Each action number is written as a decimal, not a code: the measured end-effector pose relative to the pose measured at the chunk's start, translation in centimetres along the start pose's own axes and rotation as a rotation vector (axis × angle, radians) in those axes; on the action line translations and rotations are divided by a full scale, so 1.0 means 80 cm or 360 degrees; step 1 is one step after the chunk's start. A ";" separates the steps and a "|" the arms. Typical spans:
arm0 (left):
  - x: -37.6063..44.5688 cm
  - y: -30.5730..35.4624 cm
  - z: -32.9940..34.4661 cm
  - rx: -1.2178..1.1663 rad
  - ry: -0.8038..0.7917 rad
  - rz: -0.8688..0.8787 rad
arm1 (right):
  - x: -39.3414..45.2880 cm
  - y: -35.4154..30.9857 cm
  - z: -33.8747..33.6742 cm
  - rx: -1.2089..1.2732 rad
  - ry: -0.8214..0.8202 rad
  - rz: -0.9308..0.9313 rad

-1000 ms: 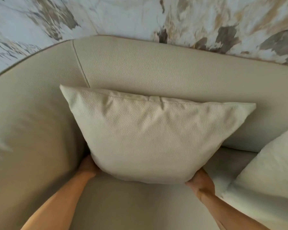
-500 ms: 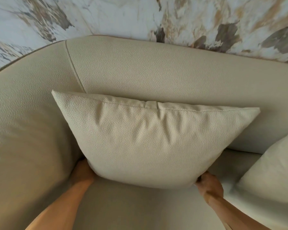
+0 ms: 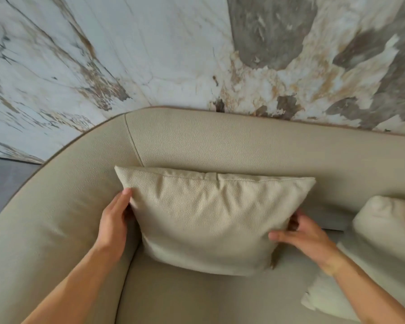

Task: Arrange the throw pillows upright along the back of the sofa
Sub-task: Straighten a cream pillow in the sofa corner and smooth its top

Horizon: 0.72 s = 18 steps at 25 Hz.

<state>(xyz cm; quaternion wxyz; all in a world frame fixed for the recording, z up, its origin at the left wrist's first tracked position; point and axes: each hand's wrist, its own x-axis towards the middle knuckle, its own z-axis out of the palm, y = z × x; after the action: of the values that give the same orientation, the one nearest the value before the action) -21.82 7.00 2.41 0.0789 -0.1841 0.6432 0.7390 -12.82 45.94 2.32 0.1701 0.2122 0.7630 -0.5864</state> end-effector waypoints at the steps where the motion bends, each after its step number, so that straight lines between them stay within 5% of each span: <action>1: 0.003 0.012 0.003 -0.0083 -0.0033 -0.0038 | -0.007 -0.020 -0.005 0.0204 0.0111 -0.0078; 7: 0.018 0.049 0.020 -0.0014 0.0161 0.0000 | -0.003 -0.074 -0.011 0.0539 0.0608 -0.0239; 11: 0.037 0.064 0.027 0.0209 0.0499 0.0117 | 0.020 -0.071 -0.023 0.0556 0.0800 -0.0165; 14: 0.038 0.060 0.029 0.0382 0.0498 0.0189 | 0.026 -0.073 -0.019 0.0558 0.0772 -0.0156; 16: 0.030 0.065 0.028 0.0702 0.0434 0.0244 | 0.015 -0.079 -0.016 0.0280 0.0777 -0.0247; 18: 0.024 0.081 0.027 0.1086 0.0303 0.0508 | 0.003 -0.094 -0.013 -0.0623 0.0962 -0.0674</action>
<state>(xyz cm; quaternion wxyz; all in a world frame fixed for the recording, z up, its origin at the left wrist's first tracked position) -26.23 7.88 7.90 -0.0405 -0.1126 0.8772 0.4650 -16.98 45.31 8.68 -0.1488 0.1769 0.9024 -0.3637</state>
